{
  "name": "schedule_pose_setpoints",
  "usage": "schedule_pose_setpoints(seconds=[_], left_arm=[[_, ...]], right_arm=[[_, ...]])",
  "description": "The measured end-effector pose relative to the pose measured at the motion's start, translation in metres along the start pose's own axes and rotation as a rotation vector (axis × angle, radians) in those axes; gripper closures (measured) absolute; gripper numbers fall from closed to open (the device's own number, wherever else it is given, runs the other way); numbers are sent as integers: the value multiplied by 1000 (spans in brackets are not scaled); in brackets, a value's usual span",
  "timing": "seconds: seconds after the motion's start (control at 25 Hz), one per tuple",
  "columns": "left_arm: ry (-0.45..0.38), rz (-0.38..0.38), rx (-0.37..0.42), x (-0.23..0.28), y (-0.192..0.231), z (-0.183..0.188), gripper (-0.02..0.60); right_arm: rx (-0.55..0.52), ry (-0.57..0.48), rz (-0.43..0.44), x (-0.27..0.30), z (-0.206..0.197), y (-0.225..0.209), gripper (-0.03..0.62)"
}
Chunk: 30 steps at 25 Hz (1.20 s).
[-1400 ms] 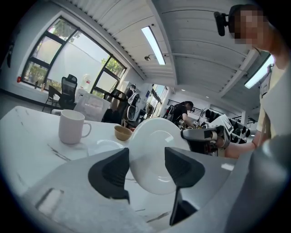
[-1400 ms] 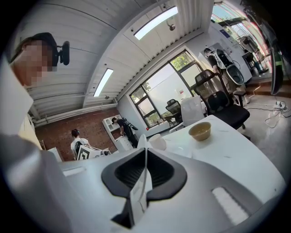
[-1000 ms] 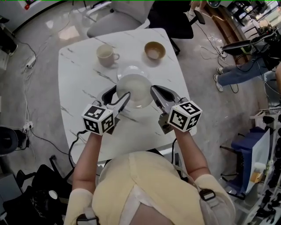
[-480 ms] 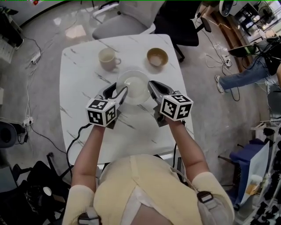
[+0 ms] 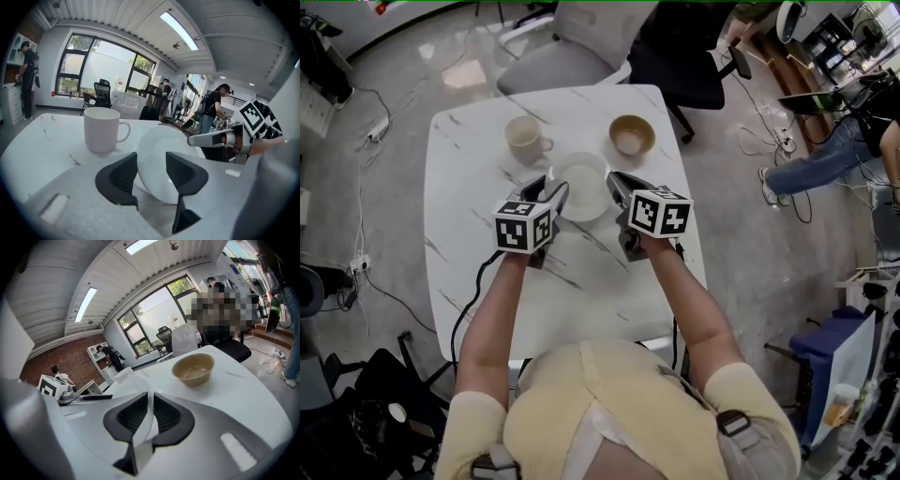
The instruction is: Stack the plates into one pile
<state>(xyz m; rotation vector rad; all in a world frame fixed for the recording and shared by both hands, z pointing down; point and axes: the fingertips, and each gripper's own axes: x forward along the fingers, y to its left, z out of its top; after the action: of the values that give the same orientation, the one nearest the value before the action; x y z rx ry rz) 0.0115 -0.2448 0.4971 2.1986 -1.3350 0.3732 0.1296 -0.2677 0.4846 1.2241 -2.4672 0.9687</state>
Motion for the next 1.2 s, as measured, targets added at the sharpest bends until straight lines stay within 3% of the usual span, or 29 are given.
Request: schedule_pose_setpoints(seconds=[0.2, 0.56, 1.2], left_arm=[[50, 45, -15, 13, 8, -1, 393], [97, 80, 31, 29, 13, -7, 387], [136, 120, 83, 39, 17, -14, 382]], right_arm=[[8, 37, -26, 16, -1, -13, 548], [17, 58, -94, 26, -6, -29, 545], [-79, 70, -152, 42, -12, -36, 537]])
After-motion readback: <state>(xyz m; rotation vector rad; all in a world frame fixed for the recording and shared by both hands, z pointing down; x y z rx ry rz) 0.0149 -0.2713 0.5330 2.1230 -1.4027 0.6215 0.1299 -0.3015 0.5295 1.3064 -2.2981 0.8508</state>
